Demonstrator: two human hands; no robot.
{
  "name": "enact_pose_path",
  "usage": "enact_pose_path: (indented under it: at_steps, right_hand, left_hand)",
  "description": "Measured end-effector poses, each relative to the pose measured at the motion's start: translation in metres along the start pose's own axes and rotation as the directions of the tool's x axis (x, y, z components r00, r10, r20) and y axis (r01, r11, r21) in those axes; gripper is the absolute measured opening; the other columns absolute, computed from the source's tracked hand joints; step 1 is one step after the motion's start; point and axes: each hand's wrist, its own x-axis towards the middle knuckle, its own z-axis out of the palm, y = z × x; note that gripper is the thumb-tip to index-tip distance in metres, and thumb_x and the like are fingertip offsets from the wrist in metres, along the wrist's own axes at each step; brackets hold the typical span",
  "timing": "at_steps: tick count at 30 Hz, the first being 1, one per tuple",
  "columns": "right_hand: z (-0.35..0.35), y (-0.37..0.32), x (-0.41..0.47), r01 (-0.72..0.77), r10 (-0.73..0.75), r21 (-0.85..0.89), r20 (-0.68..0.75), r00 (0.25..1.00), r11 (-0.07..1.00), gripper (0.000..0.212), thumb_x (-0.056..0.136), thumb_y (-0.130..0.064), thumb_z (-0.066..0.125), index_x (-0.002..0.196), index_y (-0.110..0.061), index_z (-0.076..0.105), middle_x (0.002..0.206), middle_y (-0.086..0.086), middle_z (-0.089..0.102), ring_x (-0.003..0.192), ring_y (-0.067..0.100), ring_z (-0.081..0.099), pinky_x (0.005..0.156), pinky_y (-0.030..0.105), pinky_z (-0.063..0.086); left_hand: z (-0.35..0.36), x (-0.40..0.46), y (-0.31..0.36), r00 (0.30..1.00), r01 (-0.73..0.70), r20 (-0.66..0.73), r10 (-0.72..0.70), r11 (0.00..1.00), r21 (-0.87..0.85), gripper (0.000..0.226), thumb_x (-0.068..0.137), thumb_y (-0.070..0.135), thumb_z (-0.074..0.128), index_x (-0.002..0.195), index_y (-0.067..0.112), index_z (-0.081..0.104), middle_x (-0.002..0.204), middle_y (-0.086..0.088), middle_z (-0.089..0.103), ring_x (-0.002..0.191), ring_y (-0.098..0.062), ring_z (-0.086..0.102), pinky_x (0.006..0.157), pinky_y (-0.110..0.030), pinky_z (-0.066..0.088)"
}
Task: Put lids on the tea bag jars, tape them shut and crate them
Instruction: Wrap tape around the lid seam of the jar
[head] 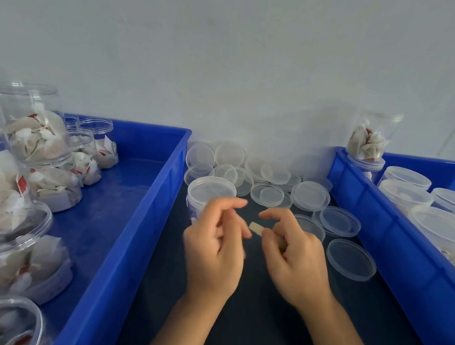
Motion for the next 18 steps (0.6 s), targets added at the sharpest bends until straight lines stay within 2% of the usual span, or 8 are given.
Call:
enact_pose_path:
  at_steps: [2, 5, 7, 9, 13, 15, 17, 18]
  right_hand:
    - [0.005, 0.001, 0.000, 0.016, -0.012, -0.072, 0.060, 0.998, 0.997, 0.027, 0.101, -0.025, 0.051, 0.127, -0.026, 0.059, 0.057, -0.006, 0.053, 0.054, 0.018, 0.053, 0.055, 0.037, 0.047]
    - [0.017, 0.003, -0.001, -0.005, 0.021, -0.108, 0.155, 0.988, 0.994, 0.033, 0.104, -0.029, 0.049, 0.136, -0.034, 0.049, 0.061, -0.011, 0.054, 0.062, 0.016, 0.057, 0.061, 0.041, 0.049]
    - [0.025, 0.005, -0.002, -0.023, 0.050, -0.126, 0.220, 0.974, 0.992, 0.038, 0.101, -0.035, 0.045, 0.138, -0.040, 0.042, 0.065, -0.015, 0.054, 0.066, 0.014, 0.057, 0.062, 0.039, 0.047]
    - [0.030, 0.005, -0.004, -0.029, 0.062, -0.118, 0.279, 0.958, 0.993, 0.038, 0.100, -0.037, 0.044, 0.138, -0.042, 0.042, 0.074, -0.017, 0.056, 0.073, 0.011, 0.057, 0.062, 0.035, 0.045]
    - [0.036, 0.005, -0.005, -0.065, 0.062, -0.006, 0.388, 0.920, 0.998, 0.025, 0.102, -0.031, 0.053, 0.109, -0.054, 0.044, 0.082, -0.020, 0.059, 0.082, 0.007, 0.059, 0.068, 0.030, 0.050]
    - [0.038, 0.005, -0.006, -0.054, 0.044, 0.012, 0.391, 0.919, 0.998, 0.024, 0.102, -0.030, 0.054, 0.107, -0.052, 0.048, 0.082, -0.022, 0.056, 0.082, 0.004, 0.056, 0.069, 0.022, 0.043]
    - [0.040, 0.005, -0.006, -0.058, 0.051, 0.006, 0.404, 0.913, 0.998, 0.020, 0.102, -0.031, 0.055, 0.118, -0.042, 0.058, 0.085, -0.022, 0.056, 0.087, 0.000, 0.055, 0.073, 0.018, 0.041]
    - [0.040, 0.005, -0.006, -0.060, 0.055, 0.001, 0.403, 0.914, 0.998, 0.021, 0.102, -0.031, 0.056, 0.118, -0.043, 0.060, 0.087, -0.021, 0.056, 0.089, -0.001, 0.054, 0.073, 0.017, 0.041]
  left_hand:
    - [-0.005, 0.004, -0.002, 0.964, -0.165, -0.178, 0.197, 0.970, 0.179, 0.014, 0.102, 0.008, 0.055, 0.108, 0.015, 0.065, 0.086, 0.006, 0.067, 0.072, -0.012, 0.064, 0.062, -0.032, 0.051]
    - [-0.006, 0.009, -0.011, 0.931, -0.082, -0.299, 0.207, 0.920, 0.384, 0.025, 0.093, 0.009, 0.066, 0.117, 0.002, 0.063, 0.114, 0.002, 0.058, 0.101, -0.012, 0.054, 0.085, -0.043, 0.048]
    - [-0.006, 0.009, -0.019, 0.957, -0.018, -0.257, 0.132, 0.916, 0.401, 0.045, 0.091, 0.018, 0.073, 0.131, 0.001, 0.060, 0.130, -0.004, 0.058, 0.118, -0.021, 0.054, 0.096, -0.051, 0.048]
    - [-0.007, 0.009, -0.024, 0.985, 0.024, -0.166, 0.052, 0.907, 0.421, 0.059, 0.090, 0.029, 0.077, 0.142, 0.007, 0.058, 0.142, -0.011, 0.055, 0.133, -0.027, 0.052, 0.105, -0.051, 0.048]
    - [-0.005, 0.010, -0.030, 0.996, 0.092, -0.058, -0.074, 0.905, 0.415, 0.056, 0.088, 0.034, 0.084, 0.137, 0.020, 0.063, 0.154, -0.010, 0.045, 0.145, -0.025, 0.046, 0.101, -0.050, 0.056]
    - [-0.005, 0.011, -0.031, 0.994, 0.110, -0.060, -0.094, 0.904, 0.413, 0.051, 0.089, 0.036, 0.080, 0.134, 0.022, 0.062, 0.150, -0.006, 0.050, 0.138, -0.021, 0.052, 0.097, -0.042, 0.058]
    - [-0.006, 0.013, -0.032, 0.993, 0.117, -0.064, -0.100, 0.907, 0.406, 0.047, 0.090, 0.037, 0.078, 0.133, 0.024, 0.061, 0.142, -0.001, 0.056, 0.128, -0.014, 0.056, 0.094, -0.020, 0.054]
    - [-0.007, 0.014, -0.032, 0.993, 0.118, -0.065, -0.100, 0.905, 0.408, 0.046, 0.090, 0.037, 0.078, 0.132, 0.025, 0.061, 0.138, 0.000, 0.057, 0.124, -0.012, 0.057, 0.092, -0.010, 0.049]
